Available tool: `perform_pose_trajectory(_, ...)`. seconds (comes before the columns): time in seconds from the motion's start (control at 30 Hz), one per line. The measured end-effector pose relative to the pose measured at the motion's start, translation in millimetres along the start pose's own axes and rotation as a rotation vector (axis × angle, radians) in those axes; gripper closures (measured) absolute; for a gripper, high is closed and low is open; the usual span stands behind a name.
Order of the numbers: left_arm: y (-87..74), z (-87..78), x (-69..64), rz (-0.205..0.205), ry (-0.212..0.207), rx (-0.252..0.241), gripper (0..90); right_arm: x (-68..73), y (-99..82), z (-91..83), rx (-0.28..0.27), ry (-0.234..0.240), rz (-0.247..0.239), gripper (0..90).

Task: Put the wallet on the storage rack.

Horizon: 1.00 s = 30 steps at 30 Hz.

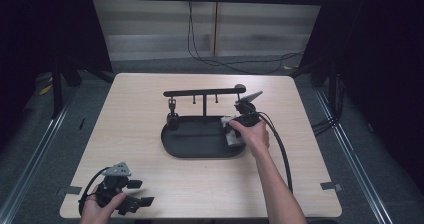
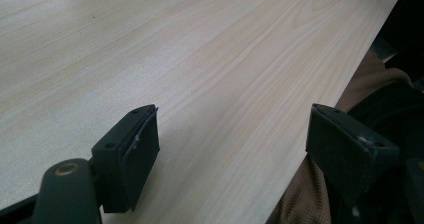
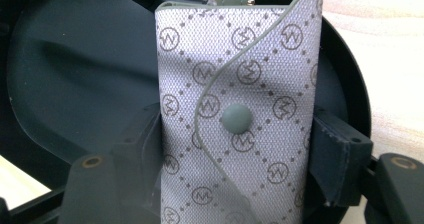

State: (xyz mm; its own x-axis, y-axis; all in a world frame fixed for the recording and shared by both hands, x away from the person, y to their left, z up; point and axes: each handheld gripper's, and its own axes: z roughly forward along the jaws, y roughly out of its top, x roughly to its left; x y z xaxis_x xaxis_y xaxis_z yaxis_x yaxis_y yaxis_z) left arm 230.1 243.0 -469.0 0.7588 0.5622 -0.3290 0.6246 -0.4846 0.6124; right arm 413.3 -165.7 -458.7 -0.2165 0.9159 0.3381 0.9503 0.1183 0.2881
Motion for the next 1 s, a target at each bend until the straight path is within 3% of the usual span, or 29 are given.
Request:
perform_pose_trajectory(0.33,0.1,-0.5,-0.9,0.009,0.001,0.002,21.1,1.8,-0.1,-2.0,0.011,0.007,-0.010,29.0)
perform_pose_trajectory(0.67,-0.1,-0.5,-0.3,0.006,0.002,-0.004,21.1,1.9,-1.1,-16.9,-0.043,0.031,-0.027,26.4)
perform_pose_trajectory(0.77,-0.2,-0.7,0.6,0.001,0.008,-0.007,21.1,0.1,-2.0,-22.6,-0.061,0.013,-0.052,22.8)
perform_pose_trajectory(1.0,-0.5,-1.4,2.1,-0.013,0.013,-0.016,21.2,-7.4,-11.4,-29.2,-0.111,0.022,-0.068,25.1)
